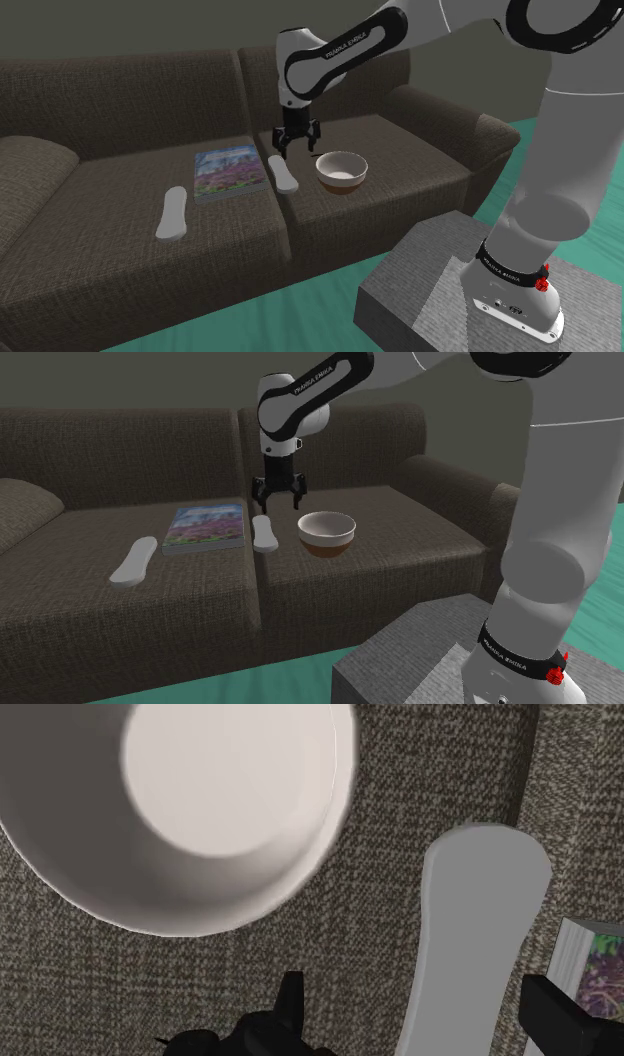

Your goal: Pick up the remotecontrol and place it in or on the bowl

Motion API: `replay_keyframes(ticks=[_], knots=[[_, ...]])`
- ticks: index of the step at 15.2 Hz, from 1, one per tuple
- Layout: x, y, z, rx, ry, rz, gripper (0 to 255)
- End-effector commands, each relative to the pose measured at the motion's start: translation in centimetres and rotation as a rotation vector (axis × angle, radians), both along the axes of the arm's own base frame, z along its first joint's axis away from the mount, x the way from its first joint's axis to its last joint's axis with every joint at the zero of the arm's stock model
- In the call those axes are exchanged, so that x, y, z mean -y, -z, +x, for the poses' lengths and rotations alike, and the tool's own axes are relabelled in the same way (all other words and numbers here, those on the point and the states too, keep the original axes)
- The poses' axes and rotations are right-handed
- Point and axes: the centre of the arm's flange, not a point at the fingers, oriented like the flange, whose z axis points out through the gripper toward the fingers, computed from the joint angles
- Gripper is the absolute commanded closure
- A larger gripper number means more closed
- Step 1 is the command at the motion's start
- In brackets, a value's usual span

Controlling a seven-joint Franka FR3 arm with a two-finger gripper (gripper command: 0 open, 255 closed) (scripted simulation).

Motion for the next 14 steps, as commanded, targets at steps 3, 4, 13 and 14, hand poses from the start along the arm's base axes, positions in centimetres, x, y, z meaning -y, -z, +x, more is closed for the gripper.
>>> replay_keyframes(ticks=[3, 4, 13, 14], knots=[[-2.1, 2.7, 4.4, -0.003, 0.05, 0.007, 0], [-2.7, 3.3, 5.5, -0.004, 0.063, 0.009, 0], [-2.9, 7.5, 5.9, -0.005, 0.067, 0.009, 0], [-2.9, 7.5, 5.9, -0.005, 0.067, 0.009, 0]])
